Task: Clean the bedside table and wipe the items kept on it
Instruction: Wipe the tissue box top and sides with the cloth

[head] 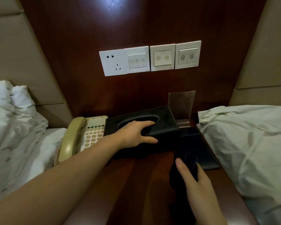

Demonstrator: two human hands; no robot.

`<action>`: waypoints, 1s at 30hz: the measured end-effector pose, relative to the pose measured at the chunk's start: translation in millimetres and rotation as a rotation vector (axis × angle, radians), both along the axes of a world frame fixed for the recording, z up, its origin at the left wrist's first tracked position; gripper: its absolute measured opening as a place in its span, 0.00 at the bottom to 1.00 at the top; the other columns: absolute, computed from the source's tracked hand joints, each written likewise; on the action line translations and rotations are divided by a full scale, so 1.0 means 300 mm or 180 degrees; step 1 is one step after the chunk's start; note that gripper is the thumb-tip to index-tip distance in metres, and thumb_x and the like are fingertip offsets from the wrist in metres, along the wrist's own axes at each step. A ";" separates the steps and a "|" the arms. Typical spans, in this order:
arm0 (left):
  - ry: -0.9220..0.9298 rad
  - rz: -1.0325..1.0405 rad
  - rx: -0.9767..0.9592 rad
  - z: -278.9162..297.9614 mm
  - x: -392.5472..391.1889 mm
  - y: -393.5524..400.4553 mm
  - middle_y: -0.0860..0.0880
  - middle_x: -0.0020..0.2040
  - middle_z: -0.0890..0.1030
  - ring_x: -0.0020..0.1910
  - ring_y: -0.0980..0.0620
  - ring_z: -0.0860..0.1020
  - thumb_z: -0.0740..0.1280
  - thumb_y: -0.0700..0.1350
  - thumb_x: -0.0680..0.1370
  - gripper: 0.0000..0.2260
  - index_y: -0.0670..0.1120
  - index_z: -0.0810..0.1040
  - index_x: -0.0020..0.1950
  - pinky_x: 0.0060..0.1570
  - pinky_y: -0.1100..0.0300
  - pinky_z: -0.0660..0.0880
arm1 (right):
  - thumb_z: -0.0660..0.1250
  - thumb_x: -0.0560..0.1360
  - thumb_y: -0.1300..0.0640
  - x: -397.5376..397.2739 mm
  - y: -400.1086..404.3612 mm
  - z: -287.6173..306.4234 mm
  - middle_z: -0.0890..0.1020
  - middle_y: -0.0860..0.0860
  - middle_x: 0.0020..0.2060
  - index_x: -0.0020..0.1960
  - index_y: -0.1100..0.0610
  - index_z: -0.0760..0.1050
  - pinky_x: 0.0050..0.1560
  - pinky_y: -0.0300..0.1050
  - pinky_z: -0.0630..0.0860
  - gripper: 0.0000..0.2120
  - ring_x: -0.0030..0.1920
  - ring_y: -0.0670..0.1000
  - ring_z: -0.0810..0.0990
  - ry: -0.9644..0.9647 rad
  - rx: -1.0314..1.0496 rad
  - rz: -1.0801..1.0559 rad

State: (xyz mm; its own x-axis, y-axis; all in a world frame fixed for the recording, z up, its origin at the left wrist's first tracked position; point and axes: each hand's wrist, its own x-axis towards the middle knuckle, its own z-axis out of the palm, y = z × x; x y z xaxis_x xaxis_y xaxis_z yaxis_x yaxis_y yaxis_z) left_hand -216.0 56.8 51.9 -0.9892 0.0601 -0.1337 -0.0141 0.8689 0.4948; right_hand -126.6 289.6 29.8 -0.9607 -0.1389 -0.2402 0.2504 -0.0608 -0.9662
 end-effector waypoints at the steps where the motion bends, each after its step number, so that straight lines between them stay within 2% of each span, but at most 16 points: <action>1: -0.0068 -0.0023 -0.0098 -0.006 -0.010 -0.004 0.51 0.77 0.70 0.74 0.48 0.69 0.73 0.63 0.74 0.38 0.56 0.63 0.81 0.73 0.49 0.69 | 0.69 0.73 0.41 -0.005 -0.010 -0.006 0.80 0.44 0.54 0.64 0.45 0.74 0.55 0.47 0.72 0.22 0.55 0.48 0.78 -0.0001 -0.0006 -0.0030; 3: -0.0140 -0.0057 -0.0223 -0.015 -0.030 -0.014 0.50 0.77 0.69 0.74 0.47 0.69 0.72 0.64 0.74 0.38 0.57 0.62 0.81 0.73 0.46 0.69 | 0.69 0.73 0.41 -0.012 -0.028 -0.011 0.79 0.43 0.55 0.67 0.46 0.73 0.56 0.47 0.72 0.24 0.55 0.48 0.78 -0.0029 -0.0071 -0.0047; 5: -0.0141 -0.0064 -0.0218 -0.013 -0.048 -0.023 0.49 0.78 0.69 0.75 0.47 0.69 0.72 0.64 0.75 0.38 0.56 0.62 0.81 0.73 0.47 0.69 | 0.69 0.73 0.42 -0.020 -0.042 -0.018 0.79 0.42 0.53 0.65 0.45 0.73 0.52 0.46 0.72 0.22 0.51 0.45 0.77 -0.0069 -0.0094 -0.0002; 9: -0.0127 -0.0038 -0.0170 -0.013 -0.062 -0.050 0.49 0.77 0.69 0.74 0.47 0.68 0.72 0.64 0.74 0.38 0.57 0.62 0.81 0.73 0.48 0.69 | 0.68 0.74 0.42 -0.036 -0.054 -0.034 0.80 0.42 0.48 0.53 0.41 0.75 0.42 0.40 0.71 0.09 0.47 0.42 0.77 -0.0100 0.0034 0.0041; 11: -0.0168 -0.0041 -0.0171 -0.015 -0.057 -0.071 0.49 0.77 0.68 0.74 0.46 0.68 0.72 0.64 0.74 0.38 0.58 0.62 0.81 0.73 0.49 0.68 | 0.68 0.74 0.42 -0.042 -0.059 -0.036 0.79 0.40 0.46 0.48 0.40 0.73 0.41 0.38 0.70 0.05 0.46 0.40 0.76 -0.0082 0.0047 0.0038; 15: -0.0236 -0.0077 -0.0296 -0.025 -0.033 -0.105 0.49 0.77 0.68 0.75 0.46 0.67 0.71 0.63 0.76 0.37 0.57 0.61 0.81 0.70 0.53 0.67 | 0.69 0.74 0.42 -0.048 -0.078 -0.056 0.80 0.42 0.49 0.53 0.41 0.74 0.48 0.45 0.73 0.10 0.50 0.45 0.78 -0.0045 0.0064 -0.0042; 18: -0.0257 -0.0118 -0.0362 -0.040 -0.038 -0.098 0.49 0.77 0.68 0.74 0.46 0.68 0.71 0.64 0.76 0.37 0.59 0.61 0.81 0.71 0.50 0.68 | 0.69 0.74 0.43 -0.048 -0.097 -0.056 0.80 0.41 0.49 0.48 0.39 0.74 0.47 0.43 0.73 0.05 0.49 0.43 0.78 -0.0012 -0.0007 -0.0071; 20: -0.0274 -0.0121 -0.0394 -0.037 -0.054 -0.092 0.49 0.77 0.68 0.74 0.46 0.68 0.70 0.64 0.76 0.36 0.59 0.60 0.81 0.71 0.49 0.69 | 0.69 0.75 0.44 -0.051 -0.104 -0.058 0.80 0.41 0.49 0.49 0.38 0.73 0.48 0.44 0.73 0.05 0.49 0.43 0.78 0.0014 -0.0026 -0.0074; 25: -0.0383 -0.0125 -0.0488 -0.017 -0.092 -0.109 0.48 0.79 0.65 0.76 0.45 0.65 0.71 0.63 0.76 0.37 0.59 0.59 0.82 0.74 0.48 0.66 | 0.68 0.76 0.45 -0.051 -0.114 -0.070 0.80 0.40 0.48 0.53 0.40 0.73 0.41 0.37 0.71 0.08 0.46 0.41 0.78 -0.0017 -0.0046 -0.0008; 30: -0.0493 -0.0118 -0.0465 -0.014 -0.115 -0.110 0.47 0.78 0.65 0.75 0.44 0.67 0.70 0.62 0.77 0.37 0.59 0.58 0.82 0.70 0.51 0.66 | 0.68 0.76 0.45 -0.057 -0.119 -0.072 0.80 0.40 0.45 0.48 0.39 0.73 0.38 0.36 0.71 0.04 0.44 0.40 0.78 -0.0048 0.0009 0.0061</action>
